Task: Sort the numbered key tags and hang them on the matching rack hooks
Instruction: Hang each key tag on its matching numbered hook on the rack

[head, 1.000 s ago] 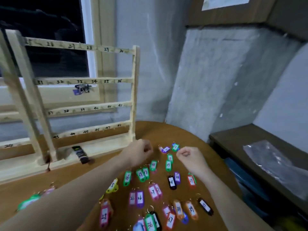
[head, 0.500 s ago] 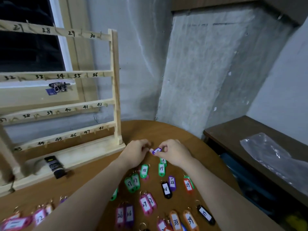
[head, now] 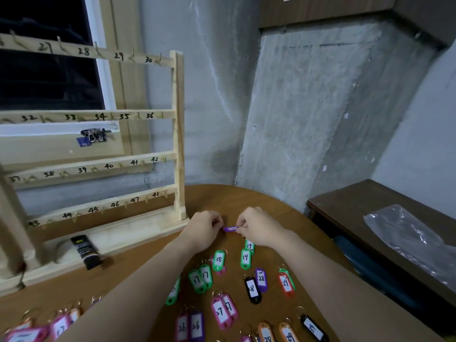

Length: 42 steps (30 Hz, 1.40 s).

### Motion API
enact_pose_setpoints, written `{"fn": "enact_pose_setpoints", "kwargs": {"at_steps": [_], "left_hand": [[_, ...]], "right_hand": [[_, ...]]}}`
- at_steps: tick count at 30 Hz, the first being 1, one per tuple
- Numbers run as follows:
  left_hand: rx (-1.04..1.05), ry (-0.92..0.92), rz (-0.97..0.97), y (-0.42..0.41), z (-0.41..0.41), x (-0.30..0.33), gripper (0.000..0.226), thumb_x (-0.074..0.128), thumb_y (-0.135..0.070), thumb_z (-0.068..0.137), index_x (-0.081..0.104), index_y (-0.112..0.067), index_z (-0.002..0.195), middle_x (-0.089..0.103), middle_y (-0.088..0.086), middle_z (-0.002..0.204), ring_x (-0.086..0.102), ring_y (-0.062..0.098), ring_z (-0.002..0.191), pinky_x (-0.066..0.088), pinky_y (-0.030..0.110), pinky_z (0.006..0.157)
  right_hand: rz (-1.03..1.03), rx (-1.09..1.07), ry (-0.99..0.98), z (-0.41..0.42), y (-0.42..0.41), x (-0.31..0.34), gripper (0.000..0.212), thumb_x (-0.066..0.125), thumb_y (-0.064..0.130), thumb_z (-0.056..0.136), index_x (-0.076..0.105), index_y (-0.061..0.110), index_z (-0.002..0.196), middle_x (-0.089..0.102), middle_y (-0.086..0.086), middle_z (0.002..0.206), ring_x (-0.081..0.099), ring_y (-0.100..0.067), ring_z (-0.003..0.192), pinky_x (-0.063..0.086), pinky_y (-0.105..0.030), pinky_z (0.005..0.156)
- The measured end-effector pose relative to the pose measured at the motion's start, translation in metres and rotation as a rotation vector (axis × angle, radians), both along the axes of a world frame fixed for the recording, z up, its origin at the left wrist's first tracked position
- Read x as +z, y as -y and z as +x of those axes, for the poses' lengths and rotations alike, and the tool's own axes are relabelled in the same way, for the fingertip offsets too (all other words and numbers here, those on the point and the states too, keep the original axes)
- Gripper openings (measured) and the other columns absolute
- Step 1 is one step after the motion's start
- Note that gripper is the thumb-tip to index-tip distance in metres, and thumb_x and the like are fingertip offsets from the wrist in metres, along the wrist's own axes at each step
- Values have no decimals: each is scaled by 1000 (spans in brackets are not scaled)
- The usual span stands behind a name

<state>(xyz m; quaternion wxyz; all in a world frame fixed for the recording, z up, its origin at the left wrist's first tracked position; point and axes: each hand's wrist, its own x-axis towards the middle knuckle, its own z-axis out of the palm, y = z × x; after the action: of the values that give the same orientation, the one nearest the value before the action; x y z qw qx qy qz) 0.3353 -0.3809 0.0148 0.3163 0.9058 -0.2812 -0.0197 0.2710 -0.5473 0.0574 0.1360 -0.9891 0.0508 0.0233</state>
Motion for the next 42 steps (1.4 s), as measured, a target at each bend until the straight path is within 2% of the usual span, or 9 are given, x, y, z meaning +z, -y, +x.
{"fn": "enact_pose_setpoints", "kwargs": {"at_steps": [3, 7, 11, 14, 22, 29, 34, 39, 42], "left_hand": [[26, -13, 39, -1, -2, 6, 15, 57, -15, 99, 71, -19, 95, 69, -2, 101, 61, 15, 96, 46, 26, 85], [71, -35, 58, -3, -9, 13, 16, 59, -16, 98, 75, -18, 96, 71, 0, 102, 60, 13, 90, 49, 27, 85], [102, -82, 40, -8, -17, 15, 16, 60, -16, 98, 76, -19, 97, 70, -2, 95, 63, 13, 84, 52, 27, 81], [110, -91, 15, -11, -19, 14, 16, 60, -16, 98, 75, -21, 96, 70, -3, 90, 64, 11, 82, 49, 23, 76], [105, -183, -56, -17, -8, 11, 19, 62, -16, 97, 67, -25, 81, 68, -3, 71, 62, 6, 62, 49, 18, 61], [19, -90, 12, -23, -13, 20, 18, 64, -17, 95, 65, -25, 79, 69, -3, 77, 64, 11, 69, 51, 25, 67], [41, 87, -25, -65, -36, 45, 10, 63, -13, 92, 69, -15, 85, 65, -5, 84, 58, 12, 81, 35, 11, 63], [103, 162, 45, -134, -74, 87, 10, 60, -14, 96, 70, -15, 92, 63, -7, 86, 55, 8, 75, 34, 13, 61], [167, 169, 85, -179, -103, 111, 11, 56, -16, 98, 67, -16, 95, 63, -9, 83, 58, 6, 73, 41, 16, 60]], "right_hand": [[-36, 2, 9, 1, -1, 3, 15, 62, 14, 96, 73, 19, 86, 72, -3, 96, 69, -20, 85, 60, -42, 82], [-89, 36, 2, -4, -4, 7, 14, 59, 17, 99, 73, 17, 100, 68, -3, 104, 65, -21, 93, 57, -41, 87], [-37, 98, -26, -9, -4, 13, 20, 62, 27, 97, 73, 22, 112, 63, 9, 88, 63, -17, 96, 55, -36, 86], [-24, 149, -73, -8, -4, 11, 28, 70, 35, 93, 72, 24, 119, 63, 9, 98, 62, -14, 97, 55, -38, 89], [44, 105, -7, 4, 3, -2, 17, 82, 35, 83, 69, 27, 89, 66, 5, 96, 65, -13, 87, 59, -42, 83], [100, 32, 140, 0, 10, -3, 12, 74, 29, 91, 64, 31, 83, 66, 9, 82, 63, -9, 76, 58, -36, 74], [296, -2, 291, -9, -3, 10, 24, 75, 17, 89, 60, 26, 72, 57, 13, 55, 51, -1, 52, 40, -19, 56], [453, 100, 251, -31, -50, 41, 15, 66, 15, 96, 60, 22, 84, 74, 1, 76, 70, -15, 62, 50, -33, 60], [527, 186, 225, -50, -88, 60, 13, 58, 10, 99, 54, 17, 89, 76, 1, 81, 74, -17, 64, 49, -33, 55]]}}
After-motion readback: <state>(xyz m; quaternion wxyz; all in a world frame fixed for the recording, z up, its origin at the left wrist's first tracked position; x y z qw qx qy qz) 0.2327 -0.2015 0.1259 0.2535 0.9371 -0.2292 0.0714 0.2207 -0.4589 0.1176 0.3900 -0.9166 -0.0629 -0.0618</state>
